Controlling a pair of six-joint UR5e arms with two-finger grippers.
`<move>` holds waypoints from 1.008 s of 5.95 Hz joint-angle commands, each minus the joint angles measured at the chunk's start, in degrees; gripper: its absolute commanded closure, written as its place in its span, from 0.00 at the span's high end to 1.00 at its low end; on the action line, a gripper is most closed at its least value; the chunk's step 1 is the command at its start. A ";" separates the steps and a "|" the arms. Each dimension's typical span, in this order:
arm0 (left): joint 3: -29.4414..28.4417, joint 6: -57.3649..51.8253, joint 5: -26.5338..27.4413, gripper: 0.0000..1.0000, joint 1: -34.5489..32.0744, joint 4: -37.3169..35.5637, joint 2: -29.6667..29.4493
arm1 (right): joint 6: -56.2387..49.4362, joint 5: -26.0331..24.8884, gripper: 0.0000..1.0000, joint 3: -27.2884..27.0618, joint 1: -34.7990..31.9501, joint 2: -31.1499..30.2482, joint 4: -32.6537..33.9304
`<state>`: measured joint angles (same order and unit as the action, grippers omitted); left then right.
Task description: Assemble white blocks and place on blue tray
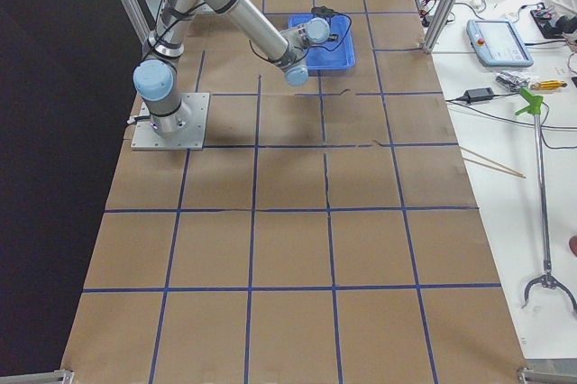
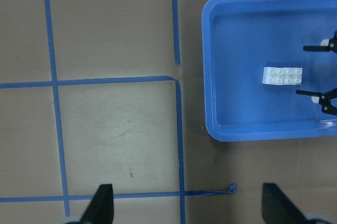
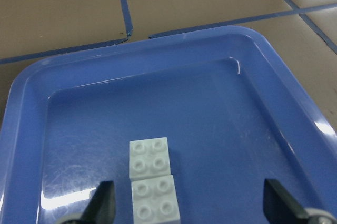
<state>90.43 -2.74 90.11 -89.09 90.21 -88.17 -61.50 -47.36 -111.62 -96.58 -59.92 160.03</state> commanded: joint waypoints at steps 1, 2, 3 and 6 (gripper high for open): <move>-0.25 0.27 0.15 1.00 0.15 0.06 0.10 | 3.22 -7.35 1.00 1.66 1.38 -8.84 -15.26; -0.17 0.45 -0.02 1.00 0.15 -0.03 0.01 | 8.89 -16.54 1.00 2.28 3.22 -16.03 -28.42; -0.08 0.45 -0.02 1.00 0.24 -0.12 0.01 | 11.64 -22.02 1.00 2.98 5.06 -21.49 -36.47; -0.17 0.45 0.15 1.00 0.32 -0.30 0.01 | 36.41 -43.72 1.00 12.61 9.65 -27.86 -53.98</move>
<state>90.29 -2.27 90.19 -88.84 89.93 -88.21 -36.43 -83.89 -103.03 -87.87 -85.66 112.19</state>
